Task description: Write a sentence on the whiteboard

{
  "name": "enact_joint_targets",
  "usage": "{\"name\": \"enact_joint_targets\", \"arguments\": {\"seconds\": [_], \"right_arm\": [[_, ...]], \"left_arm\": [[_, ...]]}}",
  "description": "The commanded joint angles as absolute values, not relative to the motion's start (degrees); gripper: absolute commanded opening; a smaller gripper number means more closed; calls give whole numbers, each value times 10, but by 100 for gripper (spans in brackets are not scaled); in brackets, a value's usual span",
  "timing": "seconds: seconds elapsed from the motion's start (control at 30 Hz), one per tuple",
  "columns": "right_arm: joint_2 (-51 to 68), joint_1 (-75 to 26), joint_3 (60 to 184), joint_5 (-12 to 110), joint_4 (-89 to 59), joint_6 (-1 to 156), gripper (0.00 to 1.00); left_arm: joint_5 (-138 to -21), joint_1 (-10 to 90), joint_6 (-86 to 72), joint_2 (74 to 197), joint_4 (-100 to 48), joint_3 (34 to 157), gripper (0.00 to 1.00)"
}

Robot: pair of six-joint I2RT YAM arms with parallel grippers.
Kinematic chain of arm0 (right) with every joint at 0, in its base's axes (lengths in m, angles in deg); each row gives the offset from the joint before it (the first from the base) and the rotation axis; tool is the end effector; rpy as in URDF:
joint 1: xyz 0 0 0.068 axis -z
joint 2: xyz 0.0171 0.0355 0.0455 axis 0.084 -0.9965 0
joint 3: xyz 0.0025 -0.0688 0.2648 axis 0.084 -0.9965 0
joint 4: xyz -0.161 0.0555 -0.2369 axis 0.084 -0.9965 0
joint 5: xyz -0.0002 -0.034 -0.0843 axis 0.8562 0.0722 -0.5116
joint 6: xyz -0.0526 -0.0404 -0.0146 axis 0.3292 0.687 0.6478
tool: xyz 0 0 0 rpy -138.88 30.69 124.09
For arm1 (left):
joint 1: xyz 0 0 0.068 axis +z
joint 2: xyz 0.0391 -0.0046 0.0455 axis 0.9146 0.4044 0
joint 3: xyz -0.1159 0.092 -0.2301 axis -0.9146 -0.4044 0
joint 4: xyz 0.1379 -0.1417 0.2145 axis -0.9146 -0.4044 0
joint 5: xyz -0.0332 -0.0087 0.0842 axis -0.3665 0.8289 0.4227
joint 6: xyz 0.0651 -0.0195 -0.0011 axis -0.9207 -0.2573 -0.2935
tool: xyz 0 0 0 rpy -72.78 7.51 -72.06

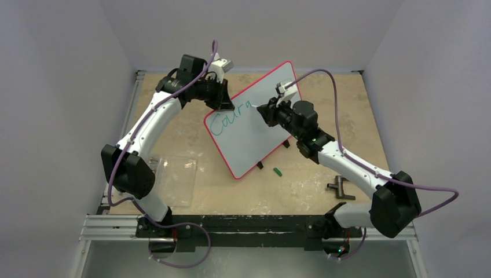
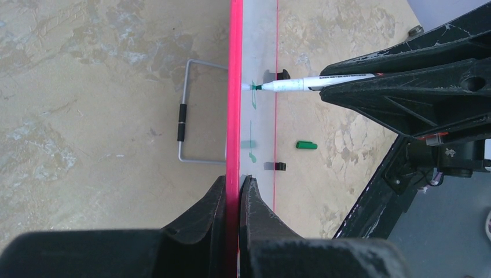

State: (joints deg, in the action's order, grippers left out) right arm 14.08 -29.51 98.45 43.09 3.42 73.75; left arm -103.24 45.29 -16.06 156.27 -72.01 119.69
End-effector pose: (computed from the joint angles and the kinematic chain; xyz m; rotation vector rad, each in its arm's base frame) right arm 0.2953 0.2041 0.3057 -0.3763 1.6501 0.6208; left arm 0.3739 -0.1735 0.3558 0.6568 2.2452 -0.8551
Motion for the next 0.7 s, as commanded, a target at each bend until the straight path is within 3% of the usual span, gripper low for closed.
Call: {"name": "enact_joint_targets", "arguments": {"seconds": [0.0,0.67], "right_arm": [[163,-295,983,413,15,733,0],[183,-288,1002,356,37,742,0]], "left_arm": [[-910,454,-229,1562,-748,1197,0],[-913,454,-227,1557,-745,1193,0]]}}
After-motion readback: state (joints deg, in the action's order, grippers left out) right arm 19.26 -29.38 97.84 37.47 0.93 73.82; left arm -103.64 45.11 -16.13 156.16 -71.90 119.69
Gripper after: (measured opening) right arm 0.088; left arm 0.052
